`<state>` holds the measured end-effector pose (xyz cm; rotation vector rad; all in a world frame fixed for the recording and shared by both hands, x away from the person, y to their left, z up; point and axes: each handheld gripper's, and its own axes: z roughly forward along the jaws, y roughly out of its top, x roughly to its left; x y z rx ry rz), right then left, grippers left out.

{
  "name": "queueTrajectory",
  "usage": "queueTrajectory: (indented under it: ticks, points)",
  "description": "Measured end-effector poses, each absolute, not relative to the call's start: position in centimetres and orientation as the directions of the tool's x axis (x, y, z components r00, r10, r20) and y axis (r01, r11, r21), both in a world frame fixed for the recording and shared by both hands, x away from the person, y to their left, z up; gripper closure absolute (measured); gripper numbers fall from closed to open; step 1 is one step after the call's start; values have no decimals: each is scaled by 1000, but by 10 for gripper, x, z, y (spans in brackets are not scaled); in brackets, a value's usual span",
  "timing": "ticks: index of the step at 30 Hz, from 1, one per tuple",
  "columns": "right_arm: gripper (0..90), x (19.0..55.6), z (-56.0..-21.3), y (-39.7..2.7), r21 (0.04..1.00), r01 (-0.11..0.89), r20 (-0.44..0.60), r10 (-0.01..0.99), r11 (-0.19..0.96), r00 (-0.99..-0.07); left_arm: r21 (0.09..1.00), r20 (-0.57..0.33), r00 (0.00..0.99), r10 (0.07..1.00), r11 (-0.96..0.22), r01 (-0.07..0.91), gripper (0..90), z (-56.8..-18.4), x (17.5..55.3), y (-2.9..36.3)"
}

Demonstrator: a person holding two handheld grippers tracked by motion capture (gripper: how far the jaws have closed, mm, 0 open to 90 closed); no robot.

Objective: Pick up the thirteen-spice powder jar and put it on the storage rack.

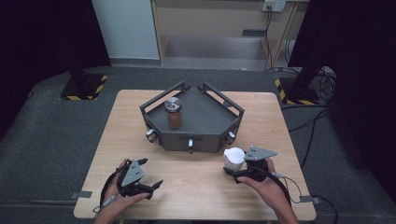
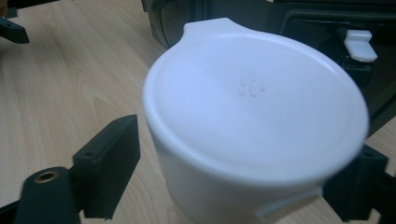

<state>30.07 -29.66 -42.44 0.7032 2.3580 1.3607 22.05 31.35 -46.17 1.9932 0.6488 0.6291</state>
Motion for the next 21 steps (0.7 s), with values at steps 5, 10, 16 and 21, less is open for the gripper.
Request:
queueTrajectory:
  ticks: [5, 10, 16, 21]
  points:
    - [285, 301, -426, -294, 866, 235, -65, 566, 441, -822, 877, 173, 729, 662, -440, 192, 30, -462, 220, 314]
    - [307, 301, -426, -295, 865, 232, -72, 568, 445, -820, 876, 173, 730, 662, -441, 193, 30, -462, 221, 314]
    - [310, 298, -425, -293, 864, 233, -76, 574, 446, -815, 872, 178, 734, 655, -451, 191, 31, -462, 221, 312]
    - [311, 296, -424, -290, 862, 239, -79, 583, 447, -808, 870, 182, 734, 654, -456, 190, 31, -462, 221, 311]
